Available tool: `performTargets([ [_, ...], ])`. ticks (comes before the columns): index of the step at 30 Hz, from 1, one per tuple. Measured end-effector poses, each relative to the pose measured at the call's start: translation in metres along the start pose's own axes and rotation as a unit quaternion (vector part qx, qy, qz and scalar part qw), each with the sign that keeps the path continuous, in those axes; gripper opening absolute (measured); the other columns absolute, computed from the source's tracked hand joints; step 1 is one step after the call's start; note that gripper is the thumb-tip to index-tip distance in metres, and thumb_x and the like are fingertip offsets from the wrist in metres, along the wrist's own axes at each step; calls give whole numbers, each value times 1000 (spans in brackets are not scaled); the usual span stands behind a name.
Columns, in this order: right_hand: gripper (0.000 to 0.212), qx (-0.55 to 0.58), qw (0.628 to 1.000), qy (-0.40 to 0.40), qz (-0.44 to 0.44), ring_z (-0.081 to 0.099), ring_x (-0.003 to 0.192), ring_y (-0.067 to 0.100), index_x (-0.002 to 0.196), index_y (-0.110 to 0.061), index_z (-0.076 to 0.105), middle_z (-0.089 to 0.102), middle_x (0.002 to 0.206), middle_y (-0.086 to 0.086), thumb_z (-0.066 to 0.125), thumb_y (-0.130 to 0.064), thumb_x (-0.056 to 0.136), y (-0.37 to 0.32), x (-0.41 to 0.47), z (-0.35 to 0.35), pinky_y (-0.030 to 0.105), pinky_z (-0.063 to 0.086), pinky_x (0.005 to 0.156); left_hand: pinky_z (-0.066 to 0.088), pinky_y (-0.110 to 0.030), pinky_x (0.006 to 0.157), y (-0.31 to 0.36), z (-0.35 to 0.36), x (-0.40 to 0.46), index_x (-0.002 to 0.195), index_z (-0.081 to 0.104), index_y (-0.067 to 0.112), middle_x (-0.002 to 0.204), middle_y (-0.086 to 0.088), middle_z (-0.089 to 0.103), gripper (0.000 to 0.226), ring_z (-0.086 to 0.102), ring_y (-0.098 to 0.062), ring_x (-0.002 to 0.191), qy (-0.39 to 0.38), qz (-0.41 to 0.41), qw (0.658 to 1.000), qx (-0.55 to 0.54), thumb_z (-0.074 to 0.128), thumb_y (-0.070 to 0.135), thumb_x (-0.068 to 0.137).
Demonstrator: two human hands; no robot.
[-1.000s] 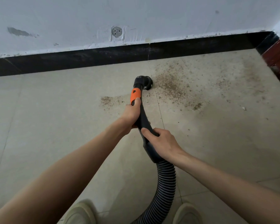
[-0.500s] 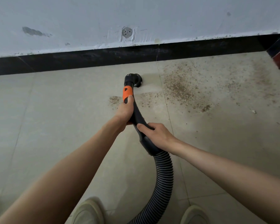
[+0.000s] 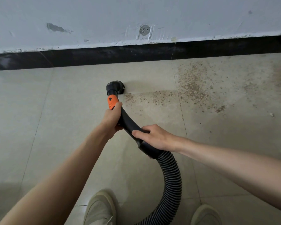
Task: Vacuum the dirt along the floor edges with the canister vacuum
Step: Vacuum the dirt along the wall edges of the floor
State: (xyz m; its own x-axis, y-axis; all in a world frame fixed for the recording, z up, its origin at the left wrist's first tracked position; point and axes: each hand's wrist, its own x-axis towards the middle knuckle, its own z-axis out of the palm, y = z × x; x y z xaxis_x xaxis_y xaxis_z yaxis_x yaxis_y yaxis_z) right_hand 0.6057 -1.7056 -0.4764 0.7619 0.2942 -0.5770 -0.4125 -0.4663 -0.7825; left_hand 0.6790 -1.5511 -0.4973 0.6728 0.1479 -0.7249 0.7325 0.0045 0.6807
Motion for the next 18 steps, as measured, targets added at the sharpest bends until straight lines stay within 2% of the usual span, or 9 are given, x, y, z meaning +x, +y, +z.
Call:
performTargets([
  [2,39,-8,1000,-14,1,60,64,20,83,-9,61,64,79,8,57,-46,93,2,-7,2,39,51,70,54,-44,80,-2,-1,-1,112,42,4,102,-17,56,45,62,-36,102,-2,-7,1000,-27,49,44,93],
  [5,38,-17,1000,-20,9,60,64,18,78,-11,59,63,75,5,57,-46,93,8,-15,2,35,51,68,54,-46,85,-11,1,-5,111,42,4,101,-16,56,48,62,-37,103,7,-10,999,-38,44,49,93],
  [8,39,-64,998,-22,17,61,65,17,74,-14,60,64,72,2,56,-49,92,12,-19,3,28,47,64,54,-48,86,-22,4,-9,105,44,7,106,-18,58,44,62,-37,102,15,-12,999,-26,41,49,93],
  [12,40,-73,997,-29,15,69,74,22,83,-12,60,74,86,11,53,-49,95,11,-15,8,32,53,73,56,-45,80,-30,10,-14,96,46,9,103,-17,56,36,62,-33,95,7,-4,1000,-12,42,45,93],
  [15,41,-73,997,-34,23,66,63,17,83,-14,53,75,79,10,49,-52,96,11,-15,8,32,55,72,56,-42,75,-32,17,-17,90,46,10,97,-16,54,33,60,-32,89,-7,7,1000,-5,42,43,94],
  [18,44,-92,995,-6,29,62,52,7,79,-16,50,69,63,-1,45,-57,96,18,-21,8,22,50,59,56,-44,78,-35,26,-17,96,47,7,96,-16,53,36,60,-33,88,-27,8,1000,0,42,43,94],
])
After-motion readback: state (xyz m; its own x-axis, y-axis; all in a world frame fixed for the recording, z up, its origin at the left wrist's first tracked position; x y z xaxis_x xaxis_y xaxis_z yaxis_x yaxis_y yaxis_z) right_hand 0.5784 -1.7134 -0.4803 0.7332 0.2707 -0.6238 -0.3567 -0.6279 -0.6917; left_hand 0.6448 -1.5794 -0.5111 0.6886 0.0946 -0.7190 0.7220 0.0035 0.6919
